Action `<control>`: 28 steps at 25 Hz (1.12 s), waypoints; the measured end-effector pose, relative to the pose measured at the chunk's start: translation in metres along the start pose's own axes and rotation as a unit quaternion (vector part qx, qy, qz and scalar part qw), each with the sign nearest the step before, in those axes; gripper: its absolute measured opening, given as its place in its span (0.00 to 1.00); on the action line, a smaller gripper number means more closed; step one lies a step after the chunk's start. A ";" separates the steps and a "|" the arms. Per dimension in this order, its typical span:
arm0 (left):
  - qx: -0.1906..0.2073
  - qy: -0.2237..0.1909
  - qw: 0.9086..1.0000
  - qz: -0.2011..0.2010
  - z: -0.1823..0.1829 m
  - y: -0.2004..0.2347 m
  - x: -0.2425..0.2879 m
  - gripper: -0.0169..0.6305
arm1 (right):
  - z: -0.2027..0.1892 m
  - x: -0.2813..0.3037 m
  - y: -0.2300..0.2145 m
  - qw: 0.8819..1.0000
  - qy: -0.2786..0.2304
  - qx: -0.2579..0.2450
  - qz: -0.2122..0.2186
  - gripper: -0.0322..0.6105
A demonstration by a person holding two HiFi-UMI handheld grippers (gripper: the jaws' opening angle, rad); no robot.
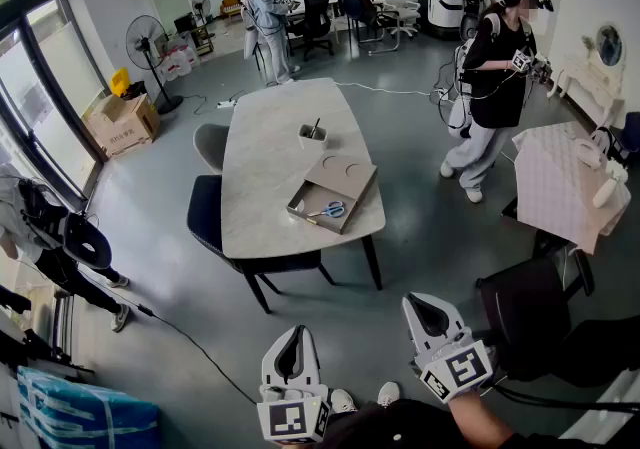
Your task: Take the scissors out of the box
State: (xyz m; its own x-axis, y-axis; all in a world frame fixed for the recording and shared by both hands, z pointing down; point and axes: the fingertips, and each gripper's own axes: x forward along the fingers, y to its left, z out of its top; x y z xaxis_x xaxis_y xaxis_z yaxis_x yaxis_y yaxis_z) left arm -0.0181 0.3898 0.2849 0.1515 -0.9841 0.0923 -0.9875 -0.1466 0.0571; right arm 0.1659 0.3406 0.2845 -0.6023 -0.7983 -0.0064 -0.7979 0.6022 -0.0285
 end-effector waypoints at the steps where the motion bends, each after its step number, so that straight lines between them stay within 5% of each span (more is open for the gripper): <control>1: 0.000 0.000 1.000 0.000 0.000 -0.001 0.002 0.05 | -0.001 0.001 -0.002 1.000 0.001 0.000 0.000 0.04; 28: 0.002 0.001 0.999 0.035 -0.014 -0.046 0.007 0.05 | -0.014 -0.023 -0.043 0.999 0.000 -0.005 0.038 0.04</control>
State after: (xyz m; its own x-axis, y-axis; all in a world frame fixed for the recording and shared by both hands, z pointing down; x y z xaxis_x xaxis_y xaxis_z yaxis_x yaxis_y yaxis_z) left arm 0.0289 0.3906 0.2968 0.0812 -0.9918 0.0987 -0.9960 -0.0770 0.0456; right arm 0.2139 0.3337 0.2999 -0.6615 -0.7499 -0.0090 -0.7497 0.6616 -0.0171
